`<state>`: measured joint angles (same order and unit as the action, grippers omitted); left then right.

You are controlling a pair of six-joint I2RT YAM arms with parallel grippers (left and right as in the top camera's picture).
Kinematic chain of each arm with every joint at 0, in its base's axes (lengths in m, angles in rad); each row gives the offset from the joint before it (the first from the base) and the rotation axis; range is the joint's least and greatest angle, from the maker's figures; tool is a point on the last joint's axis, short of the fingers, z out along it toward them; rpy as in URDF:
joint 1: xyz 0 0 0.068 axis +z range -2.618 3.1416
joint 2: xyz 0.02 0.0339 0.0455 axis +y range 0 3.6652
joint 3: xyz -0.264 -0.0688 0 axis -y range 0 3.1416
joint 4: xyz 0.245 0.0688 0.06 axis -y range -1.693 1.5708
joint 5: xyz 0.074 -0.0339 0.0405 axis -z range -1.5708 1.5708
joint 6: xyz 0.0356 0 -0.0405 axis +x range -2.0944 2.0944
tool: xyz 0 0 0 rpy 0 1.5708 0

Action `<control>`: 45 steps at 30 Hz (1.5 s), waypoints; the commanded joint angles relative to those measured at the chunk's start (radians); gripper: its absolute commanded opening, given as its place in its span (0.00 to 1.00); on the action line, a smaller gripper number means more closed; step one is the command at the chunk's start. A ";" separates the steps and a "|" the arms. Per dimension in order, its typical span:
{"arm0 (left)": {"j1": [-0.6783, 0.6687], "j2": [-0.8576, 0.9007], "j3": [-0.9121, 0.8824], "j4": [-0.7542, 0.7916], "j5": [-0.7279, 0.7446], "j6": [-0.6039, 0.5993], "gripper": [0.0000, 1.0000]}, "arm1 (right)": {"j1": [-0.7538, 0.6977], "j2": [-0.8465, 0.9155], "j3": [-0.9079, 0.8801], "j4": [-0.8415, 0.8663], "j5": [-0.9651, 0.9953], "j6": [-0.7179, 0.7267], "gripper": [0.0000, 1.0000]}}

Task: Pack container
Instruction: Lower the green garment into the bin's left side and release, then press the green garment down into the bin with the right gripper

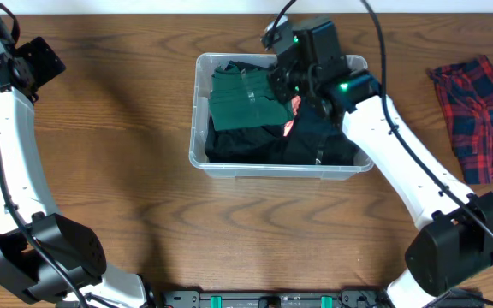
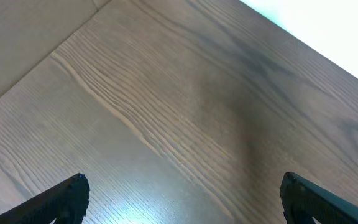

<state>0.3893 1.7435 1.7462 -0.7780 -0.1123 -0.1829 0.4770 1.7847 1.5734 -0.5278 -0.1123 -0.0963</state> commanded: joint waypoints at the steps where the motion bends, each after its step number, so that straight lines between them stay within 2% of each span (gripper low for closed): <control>1: 0.003 -0.003 0.003 0.000 -0.012 0.003 0.98 | 0.028 -0.004 -0.002 -0.014 -0.023 -0.012 0.01; 11: 0.003 -0.003 0.003 0.000 -0.012 0.003 0.98 | 0.035 0.062 -0.074 -0.008 0.018 -0.060 0.01; 16: 0.003 -0.003 0.003 0.000 -0.012 0.003 0.98 | 0.029 0.154 -0.096 0.035 0.121 -0.072 0.02; 24: 0.003 -0.003 0.003 0.000 -0.012 0.003 0.98 | 0.031 0.276 -0.096 0.120 0.123 -0.085 0.04; 28: 0.003 -0.003 0.003 0.000 -0.012 0.003 0.98 | 0.038 0.238 -0.075 0.124 0.123 -0.084 0.04; 38: 0.003 -0.003 0.003 0.000 -0.012 0.003 0.98 | 0.042 -0.001 -0.061 0.120 0.123 -0.084 0.04; 45: 0.003 -0.003 0.003 0.000 -0.012 0.003 0.98 | 0.042 -0.006 -0.062 0.136 0.083 -0.073 0.03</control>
<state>0.3893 1.7435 1.7462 -0.7784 -0.1123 -0.1829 0.5110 1.7535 1.5078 -0.3901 -0.0051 -0.1669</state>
